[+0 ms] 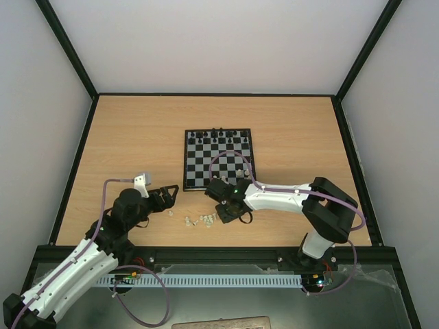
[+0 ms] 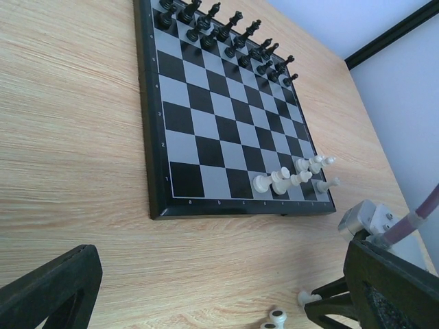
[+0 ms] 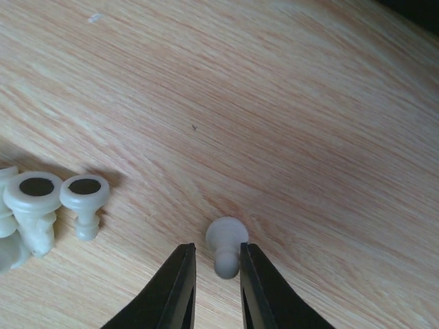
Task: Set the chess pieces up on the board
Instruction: Pick up the chess piece at the center of the board, then place the chess piece on the chessboard.
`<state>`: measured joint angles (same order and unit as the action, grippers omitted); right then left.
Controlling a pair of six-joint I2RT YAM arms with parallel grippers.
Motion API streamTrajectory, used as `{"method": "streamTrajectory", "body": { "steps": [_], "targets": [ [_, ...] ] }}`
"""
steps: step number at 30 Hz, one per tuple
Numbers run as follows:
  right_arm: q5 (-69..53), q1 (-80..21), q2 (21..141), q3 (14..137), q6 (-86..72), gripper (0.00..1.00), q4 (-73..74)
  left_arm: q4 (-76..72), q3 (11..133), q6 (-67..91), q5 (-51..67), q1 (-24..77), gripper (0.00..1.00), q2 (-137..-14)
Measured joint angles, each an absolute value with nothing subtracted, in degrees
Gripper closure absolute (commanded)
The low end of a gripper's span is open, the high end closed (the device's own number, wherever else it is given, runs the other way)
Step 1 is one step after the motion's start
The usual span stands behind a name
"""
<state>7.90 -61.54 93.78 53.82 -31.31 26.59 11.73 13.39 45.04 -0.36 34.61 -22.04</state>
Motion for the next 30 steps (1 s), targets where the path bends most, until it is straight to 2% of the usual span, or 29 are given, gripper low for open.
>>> {"method": "streamTrajectory", "body": {
  "steps": [4,11,18,23,30],
  "targets": [
    [8.14,-61.54,94.11,53.84,-31.40,0.92,26.55,11.94,13.39,45.06,-0.40,34.61,0.01,-21.54],
    [11.03,-60.69,92.55,56.42,-31.27,0.91,28.62,12.36,13.39,45.04,-0.47,34.61,0.01,-21.02],
    [13.89,-49.25,87.00,66.06,-28.32,0.91,31.40,12.36,13.37,45.21,-0.40,34.61,0.00,-21.02],
    [14.09,-43.53,89.78,69.49,-26.00,0.92,31.44,12.43,13.37,45.21,-0.40,34.61,0.00,-20.75],
    [12.43,-41.91,97.49,71.37,-24.10,0.92,31.38,12.47,13.37,45.21,-0.40,34.61,0.01,-20.40]
  ]
}}
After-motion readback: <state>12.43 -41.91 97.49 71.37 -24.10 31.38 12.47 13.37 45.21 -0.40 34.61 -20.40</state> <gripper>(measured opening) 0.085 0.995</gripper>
